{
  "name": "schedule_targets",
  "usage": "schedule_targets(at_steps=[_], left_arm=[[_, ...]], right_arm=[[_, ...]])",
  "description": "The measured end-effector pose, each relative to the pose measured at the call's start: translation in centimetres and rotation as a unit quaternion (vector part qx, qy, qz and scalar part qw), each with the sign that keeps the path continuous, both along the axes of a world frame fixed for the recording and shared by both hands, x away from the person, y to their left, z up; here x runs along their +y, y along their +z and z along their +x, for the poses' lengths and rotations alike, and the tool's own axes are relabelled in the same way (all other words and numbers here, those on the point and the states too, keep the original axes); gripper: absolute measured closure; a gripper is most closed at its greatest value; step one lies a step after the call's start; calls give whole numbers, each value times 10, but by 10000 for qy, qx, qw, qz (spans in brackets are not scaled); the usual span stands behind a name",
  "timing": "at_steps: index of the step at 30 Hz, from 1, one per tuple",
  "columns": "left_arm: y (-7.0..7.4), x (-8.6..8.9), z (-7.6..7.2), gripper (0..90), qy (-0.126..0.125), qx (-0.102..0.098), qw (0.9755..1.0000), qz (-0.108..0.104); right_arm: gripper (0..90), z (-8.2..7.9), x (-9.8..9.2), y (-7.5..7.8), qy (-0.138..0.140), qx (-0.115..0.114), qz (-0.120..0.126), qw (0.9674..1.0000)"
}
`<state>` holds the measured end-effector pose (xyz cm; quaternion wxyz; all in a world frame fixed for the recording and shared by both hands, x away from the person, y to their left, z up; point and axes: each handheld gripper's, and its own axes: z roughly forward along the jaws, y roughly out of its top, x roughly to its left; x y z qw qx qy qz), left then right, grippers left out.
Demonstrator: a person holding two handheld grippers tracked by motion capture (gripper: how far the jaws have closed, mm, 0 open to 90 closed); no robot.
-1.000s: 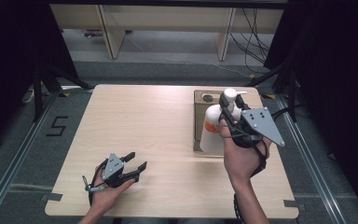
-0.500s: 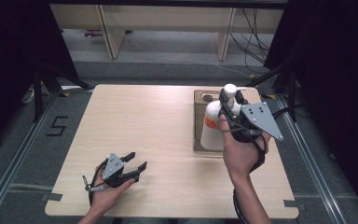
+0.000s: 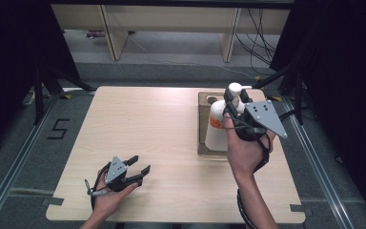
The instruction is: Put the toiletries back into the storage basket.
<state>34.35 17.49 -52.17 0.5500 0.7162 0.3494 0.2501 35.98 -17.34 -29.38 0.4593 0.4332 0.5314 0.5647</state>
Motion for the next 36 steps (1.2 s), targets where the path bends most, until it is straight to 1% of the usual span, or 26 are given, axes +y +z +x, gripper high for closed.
schedule_targets(at_steps=[1, 3, 4, 5, 6, 7, 9, 10, 11, 12, 13, 14, 15, 17, 19, 20, 21, 22, 23, 24, 26, 27, 28, 29, 30, 36], left_arm=[[0, 0, 0, 376, 0, 1, 10000, 0], [0, 0, 0, 376, -4, -3, 10000, 0], [0, 0, 0, 376, -3, -2, 10000, -4], [0, 0, 0, 376, -4, -3, 10000, -4], [0, 0, 0, 376, -5, -1, 10000, -3], [0, 0, 0, 376, -2, 2, 10000, -3], [0, 0, 0, 376, -11, -6, 10000, -5], [0, 0, 0, 376, -5, 0, 10000, -4], [1, 1, 0, 376, 2, -16, 10000, 88], [1, 1, 0, 376, -6, -34, 10000, 86], [1, 1, 0, 376, -10, -38, 10000, 90], [1, 1, 0, 376, -9, -33, 10000, 87], [1, 1, 0, 376, -9, -32, 10000, 73], [1, 1, 0, 376, -10, -29, 10000, 72], [1, 1, 0, 376, -13, -35, 10000, 71], [1, 1, 0, 376, -12, -40, 10000, 64], [1, 1, 0, 376, -13, -45, 10000, 63], [1, 1, 0, 376, -14, -46, 10000, 64], [1, 1, 0, 376, -15, -43, 10000, 58], [1, 1, 0, 376, -16, -39, 10000, 56], [1, 1, 0, 376, -19, -39, 10000, 65], [1, 1, 0, 376, -22, -39, 10000, 61], [1, 1, -1, 376, -22, -37, 10000, 62], [1, 1, -1, 376, -22, -34, 10000, 62], [1, 1, -1, 376, -23, -31, 10000, 65], [1, 1, -1, 376, -20, -22, 10000, 59]], right_arm=[[603, 1, 0, 0, -28, -63, -1, 10000], [603, 3, 0, 0, -34, -4, 1, 10000], [603, 3, 0, 0, -54, -21, -30, 10000], [603, 4, 0, 0, -15, 8, 8, 10000], [603, 5, 0, 0, -45, -53, -6, 10000], [603, 6, -1, 0, -48, -64, -79, 9999], [603, 7, 1, 0, -50, -41, 26, 10000], [603, 8, 1, 0, -48, -57, -8, 10000], [603, 9, 1, 0, -57, -65, -38, 10000], [603, 9, 2, 0, -46, -49, 14, 10000], [603, 10, 2, 1, -28, 24, 24, 10000], [603, 11, 2, 1, -41, -25, 26, 10000], [603, 12, 3, 1, -64, 17, -12, 10000], [603, 15, 5, 0, -54, -29, 7, 10000], [603, 17, 5, 1, -47, -36, -56, 10000], [603, 17, 6, 0, -29, 1, 17, 10000], [603, 18, 6, 0, -89, 6, -48, 9999], [603, 19, 8, 0, -35, 8, 45, 10000], [603, 20, 8, -1, -48, 17, 7, 10000], [603, 20, 9, -1, -48, 61, 43, 10000], [603, 23, 10, -2, -41, 40, 23, 10000], [603, 23, 11, -2, -12, 103, 34, 9999], [603, 24, 11, -3, -42, 65, 17, 10000], [603, 25, 12, -3, -55, 84, 36, 9999], [603, 25, 12, -3, -32, 124, -5, 9999], [603, 29, 13, -5, -68, 104, 33, 9999]])
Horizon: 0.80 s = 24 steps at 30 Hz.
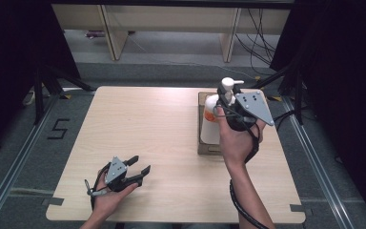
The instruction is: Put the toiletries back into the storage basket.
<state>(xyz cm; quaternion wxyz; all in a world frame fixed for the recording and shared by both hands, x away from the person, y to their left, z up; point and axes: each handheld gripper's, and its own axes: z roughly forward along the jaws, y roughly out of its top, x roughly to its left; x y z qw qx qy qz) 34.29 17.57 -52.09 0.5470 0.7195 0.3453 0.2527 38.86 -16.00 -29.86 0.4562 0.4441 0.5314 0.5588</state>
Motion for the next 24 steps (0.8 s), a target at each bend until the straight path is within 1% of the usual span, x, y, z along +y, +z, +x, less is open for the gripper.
schedule_targets(at_steps=[2, 3, 4, 5, 6, 8, 9, 11, 12, 13, 15, 17, 18, 19, 20, 21, 24], left_arm=[[0, 0, 0, 376, -6, -7, 10000, -3], [0, 0, 0, 376, -6, -3, 10000, -3], [0, 0, 0, 376, -7, -7, 10000, 0], [0, 0, 0, 376, -7, -9, 10000, 3], [0, 0, 0, 376, -9, -11, 10000, 5], [0, 0, 0, 376, -8, 0, 10000, -2], [0, 0, 0, 376, -8, 2, 10000, -2], [0, 0, 0, 376, -10, 1, 10000, -5], [0, 0, 0, 376, -10, -1, 10000, -6], [0, 0, 0, 376, -11, -3, 10000, -4], [0, 0, 0, 376, -12, 1, 10000, 1], [0, 0, 0, 376, -12, 2, 10000, -3], [0, 0, 0, 376, -11, 1, 10000, -7], [0, 0, 0, 376, -12, -4, 10000, -9], [0, 0, 0, 376, -10, -3, 10000, -16], [0, 0, 0, 376, -11, -2, 10000, -11], [0, 0, 0, 376, -12, 2, 10000, -8]], right_arm=[[603, 1, 1, -1, 25, 33, 40, 10000], [603, 2, 1, -2, 7, 37, 14, 10000], [603, 4, 0, -2, -12, -5, -83, 10000], [603, 3, 2, -2, 37, 60, 12, 10000], [603, 4, 2, -2, 6, 40, -13, 10000], [603, 5, 2, -3, 8, 116, -17, 9999], [603, 7, 2, -4, -14, 46, -53, 10000], [603, 8, 2, -4, -11, 55, -30, 10000], [603, 8, 2, -4, -16, 115, -24, 9999], [603, 10, 2, -5, -9, 91, -44, 9999], [603, 11, 3, -6, -18, 124, -21, 9999], [603, 12, 3, -7, -25, 123, -52, 9999], [603, 12, 4, -7, -12, 173, 4, 9998], [603, 13, 3, -8, -48, 152, -45, 9999], [603, 14, 4, -8, -24, 165, 8, 9999], [603, 15, 3, -9, -46, 168, -29, 9998], [603, 16, 3, -10, -51, 226, -28, 9997]])
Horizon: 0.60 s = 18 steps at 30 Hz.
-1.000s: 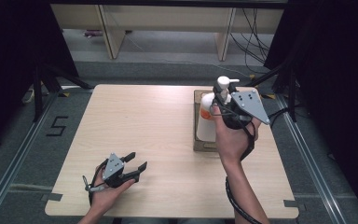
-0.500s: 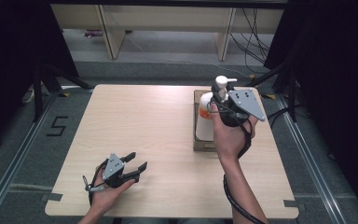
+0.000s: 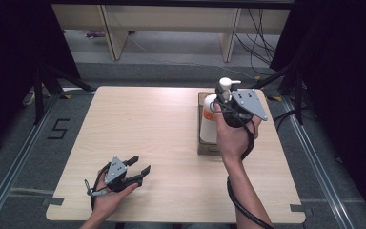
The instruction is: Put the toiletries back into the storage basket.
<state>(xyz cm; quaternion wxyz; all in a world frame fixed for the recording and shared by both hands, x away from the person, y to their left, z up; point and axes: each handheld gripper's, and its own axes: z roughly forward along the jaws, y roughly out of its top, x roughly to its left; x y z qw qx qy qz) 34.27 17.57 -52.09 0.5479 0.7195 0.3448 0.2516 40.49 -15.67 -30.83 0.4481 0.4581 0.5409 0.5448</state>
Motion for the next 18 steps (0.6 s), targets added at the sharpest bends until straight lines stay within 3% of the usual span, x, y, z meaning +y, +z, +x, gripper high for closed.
schedule_targets(at_steps=[18], left_arm=[[0, 0, 0, 376, -5, 0, 10000, -2]], right_arm=[[603, 6, -2, -9, -38, 108, -40, 9999]])
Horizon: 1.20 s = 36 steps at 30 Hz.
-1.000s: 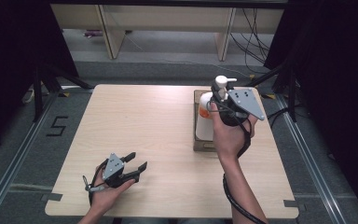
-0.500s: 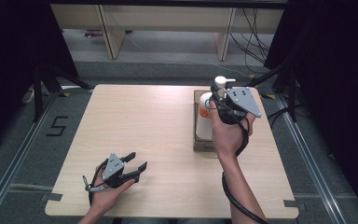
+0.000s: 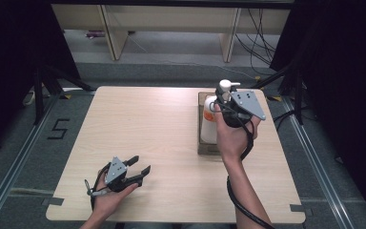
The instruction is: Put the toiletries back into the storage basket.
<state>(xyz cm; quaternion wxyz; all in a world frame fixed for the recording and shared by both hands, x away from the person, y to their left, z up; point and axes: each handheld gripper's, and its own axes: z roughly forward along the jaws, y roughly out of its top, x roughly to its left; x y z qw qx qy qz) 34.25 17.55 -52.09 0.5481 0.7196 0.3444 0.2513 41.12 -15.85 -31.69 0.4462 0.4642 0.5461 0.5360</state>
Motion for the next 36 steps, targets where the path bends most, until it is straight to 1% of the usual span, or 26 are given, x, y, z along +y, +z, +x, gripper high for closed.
schedule_targets(at_steps=[3, 4, 7, 9, 10, 11, 13, 14, 15, 18, 19, 20, 21, 22, 23, 24, 25, 26, 27, 28, 29, 31, 32, 33, 34, 36], left_arm=[[0, 0, 0, 376, -2, -3, 10000, 3], [0, 0, 0, 376, -1, 0, 10000, 5], [0, 0, 0, 376, -1, -3, 10000, 6], [0, 0, 0, 376, -1, 0, 10000, -3], [0, 0, 0, 376, -2, -1, 10000, -2], [0, 0, 0, 376, -4, -5, 10000, -1], [0, 0, 0, 376, -7, -10, 10000, 5], [0, 0, 0, 376, -6, -6, 10000, 4], [0, 0, 0, 376, -2, -4, 10000, 2], [0, 0, 0, 376, -2, 2, 10000, 8], [0, 0, 0, 376, -2, 3, 10000, 9], [-1, -1, 0, 376, -16, 13, 10000, -66], [0, 0, 0, 376, 5, 8, 10000, 5], [0, 0, 0, 376, -6, -2, 10000, 11], [-1, -1, 0, 376, -11, 25, 10000, -57], [0, 0, 0, 376, 4, 9, 10000, 4], [0, 0, 0, 376, -3, 2, 10000, 3], [0, 0, 0, 376, -5, 2, 10000, 4], [0, 0, 0, 376, -5, 1, 10000, 1], [0, 0, 0, 376, -8, -2, 10000, 5], [-1, -1, 0, 376, -18, 20, 10000, -56], [0, 0, 0, 376, -3, 2, 10000, 6], [-1, -1, 0, 376, -6, 25, 10000, -49], [0, -1, -1, 376, 1, 29, 10000, -19], [0, -1, 0, 376, -4, 1, 10000, -3], [0, -1, 0, 376, 2, -1, 10000, 6]], right_arm=[[602, 1, 0, -2, 20, 36, -5, 10000], [603, 1, 0, -3, 17, 22, -55, 10000], [603, 1, 0, -5, 13, 88, -11, 10000], [602, 2, -1, -7, 35, 54, -106, 9999], [602, 2, 0, -8, 39, 99, -64, 9999], [603, 2, -1, -9, 7, 74, -74, 9999], [603, 2, 0, -11, 24, 140, -65, 9999], [602, 1, 0, -12, 34, 201, -6, 9998], [602, 2, -1, -14, 27, 147, -86, 9999], [602, 2, 0, -17, 33, 211, -55, 9998], [602, 2, 0, -18, 30, 220, -120, 9997], [603, 3, 0, -19, 52, 240, -86, 9997], [602, 3, 0, -21, 13, 236, -101, 9997], [602, 3, 0, -22, 45, 287, -70, 9996], [602, 3, -1, -24, 39, 265, -109, 9996], [602, 3, 0, -25, 42, 315, -47, 9995], [602, 3, 0, -26, 50, 328, -44, 9994], [602, 3, -1, -27, 41, 328, -91, 9994], [602, 4, 0, -30, 41, 337, -58, 9994], [602, 4, -1, -30, 27, 325, -118, 9994], [602, 3, -1, -32, 32, 359, -145, 9992], [602, 3, -1, -34, 51, 396, -164, 9991], [602, 2, 0, -36, 18, 435, -116, 9990], [602, 3, -1, -37, 35, 398, -159, 9991], [602, 2, -2, -38, 36, 432, -177, 9989], [602, 2, -2, -41, 51, 451, -116, 9989]])
